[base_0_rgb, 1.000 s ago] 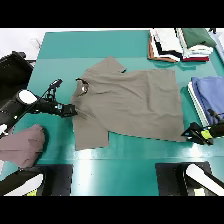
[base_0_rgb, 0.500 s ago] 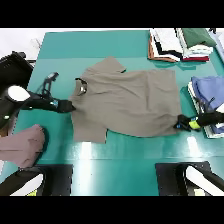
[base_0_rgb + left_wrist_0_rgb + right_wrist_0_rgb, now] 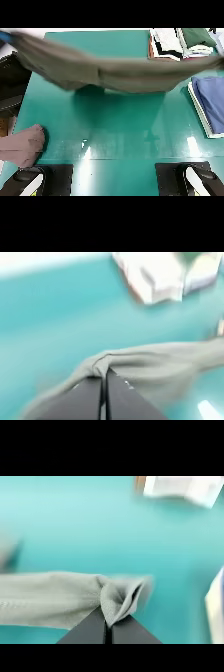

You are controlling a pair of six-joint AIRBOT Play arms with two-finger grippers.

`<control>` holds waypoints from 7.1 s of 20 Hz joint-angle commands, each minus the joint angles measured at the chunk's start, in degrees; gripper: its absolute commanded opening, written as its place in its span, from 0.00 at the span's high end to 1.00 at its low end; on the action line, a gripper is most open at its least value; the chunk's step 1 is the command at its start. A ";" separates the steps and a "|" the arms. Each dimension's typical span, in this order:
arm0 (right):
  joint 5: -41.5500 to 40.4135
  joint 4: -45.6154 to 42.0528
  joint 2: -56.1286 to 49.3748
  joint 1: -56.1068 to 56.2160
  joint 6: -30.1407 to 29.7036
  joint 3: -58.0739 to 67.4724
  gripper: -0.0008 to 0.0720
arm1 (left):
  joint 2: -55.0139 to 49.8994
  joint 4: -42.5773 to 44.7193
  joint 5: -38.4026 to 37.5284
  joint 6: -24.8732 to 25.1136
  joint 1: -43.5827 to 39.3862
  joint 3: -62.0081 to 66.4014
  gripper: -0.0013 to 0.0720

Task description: Fold the shirts.

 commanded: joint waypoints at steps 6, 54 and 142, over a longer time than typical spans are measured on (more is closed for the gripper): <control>11.39 -0.04 -5.42 -7.82 2.73 29.20 0.97 | -1.33 11.08 -2.54 -4.66 0.00 18.91 0.95; 2.34 -11.93 -19.56 9.90 5.49 -20.52 0.40 | -4.70 5.75 -10.36 -11.87 2.97 -65.40 0.31; 7.50 17.00 -55.17 -1.09 -16.15 -12.37 0.97 | -40.89 -4.55 15.98 -10.54 -21.09 -28.63 0.95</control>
